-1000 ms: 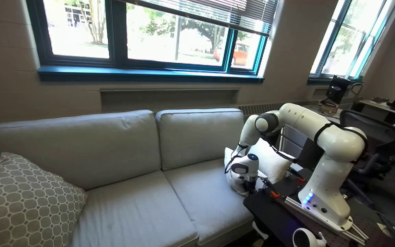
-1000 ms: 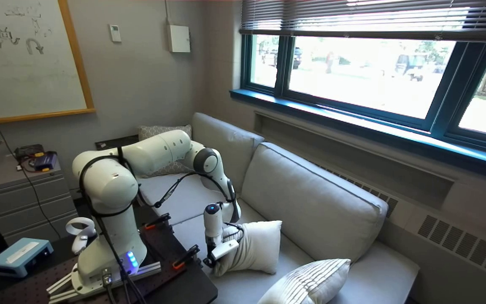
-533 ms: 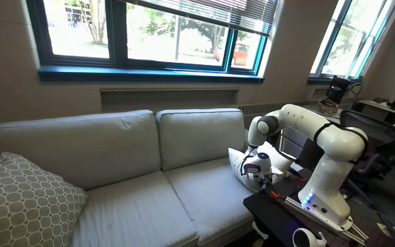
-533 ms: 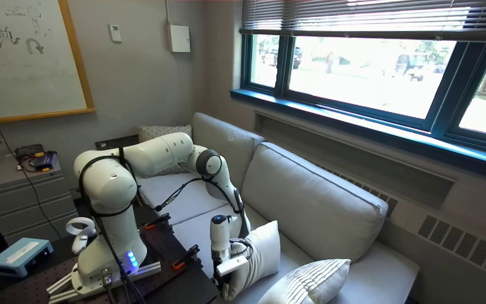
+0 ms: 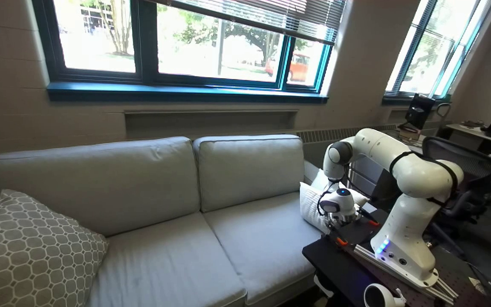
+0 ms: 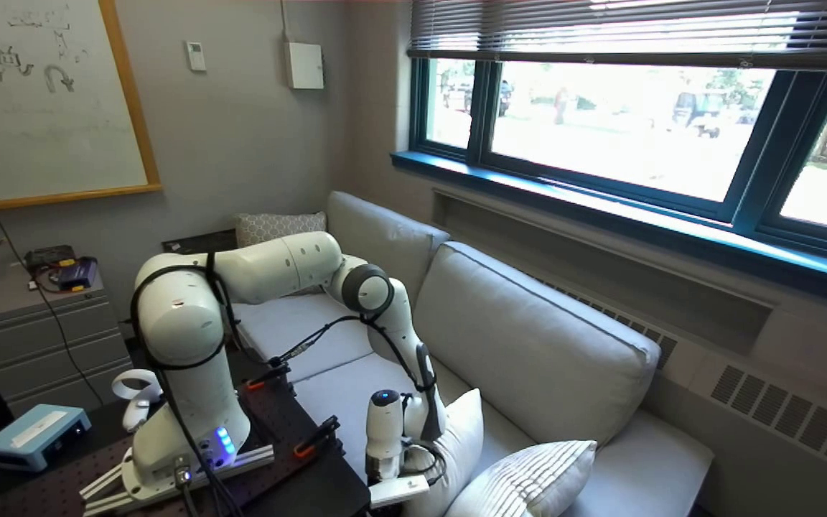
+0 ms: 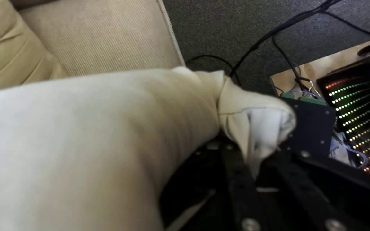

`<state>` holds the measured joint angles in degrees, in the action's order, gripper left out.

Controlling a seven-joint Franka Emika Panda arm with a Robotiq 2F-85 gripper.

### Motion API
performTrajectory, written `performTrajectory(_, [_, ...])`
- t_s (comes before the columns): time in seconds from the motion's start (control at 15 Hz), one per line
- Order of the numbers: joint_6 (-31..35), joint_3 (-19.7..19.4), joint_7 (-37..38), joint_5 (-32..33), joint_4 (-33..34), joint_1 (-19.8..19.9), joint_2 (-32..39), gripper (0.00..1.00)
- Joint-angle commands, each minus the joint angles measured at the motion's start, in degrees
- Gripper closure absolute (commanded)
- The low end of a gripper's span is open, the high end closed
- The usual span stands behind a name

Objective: Move the cushions to the right shoulder of the couch

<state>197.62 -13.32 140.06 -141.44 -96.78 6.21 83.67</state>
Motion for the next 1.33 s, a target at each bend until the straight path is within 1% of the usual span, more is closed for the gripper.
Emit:
performTrajectory(0.0, [3.1, 0.9, 0.9, -2.4, -2.2, 1.6, 1.4, 0.68])
performTrajectory(0.07, [2.8, 0.9, 1.2, -3.2, -3.0, 1.2, 1.0, 0.67])
performTrajectory(0.13, [0.6, 0.1, 1.6, -4.4, -5.1, -0.2, 0.6, 0.61])
performTrajectory(0.2, [0.5, 1.1, 1.0, -4.8, -5.1, 0.4, -0.6, 0.55])
performTrajectory(0.27, [0.3, 0.8, 1.5, -5.8, -5.7, -0.5, -1.2, 0.46])
performTrajectory(0.33, [1.2, 1.3, 1.7, -6.5, -4.5, -0.4, -2.3, 0.39])
performTrajectory(0.4, [0.9, 0.1, 3.4, -7.9, -4.2, -2.7, -3.1, 0.32])
performTrajectory(0.47, [0.3, -1.9, 5.9, -9.6, -4.4, -5.7, -3.9, 0.23])
performTrajectory(0.53, [0.3, -3.5, 7.8, -10.8, -4.7, -8.2, -5.0, 0.16])
performTrajectory(0.6, [0.3, -4.3, 12.1, -8.3, -5.1, -9.7, -6.1, 0.08])
performTrajectory(0.67, [0.3, -5.7, 13.6, -8.3, -4.7, -11.8, -7.3, 0.02])
performTrajectory(0.73, [0.3, -7.5, 9.3, -8.0, -3.3, -8.6, -10.0, 0.00])
performTrajectory(0.8, [0.3, -9.6, 10.0, -7.8, -2.8, -10.7, -10.7, 0.00])
performTrajectory(0.87, [0.2, -11.4, 9.9, -7.8, -1.9, -11.1, -11.5, 0.00])
performTrajectory(1.0, [0.2, -14.8, 9.7, -7.6, 0.0, -10.4, -13.1, 0.00])
performTrajectory(1.13, [0.3, -17.0, 9.5, -7.6, 1.1, -9.0, -14.1, 0.00])
performTrajectory(1.27, [0.9, -17.3, 9.3, -7.5, 2.3, -6.9, -15.1, 0.00])
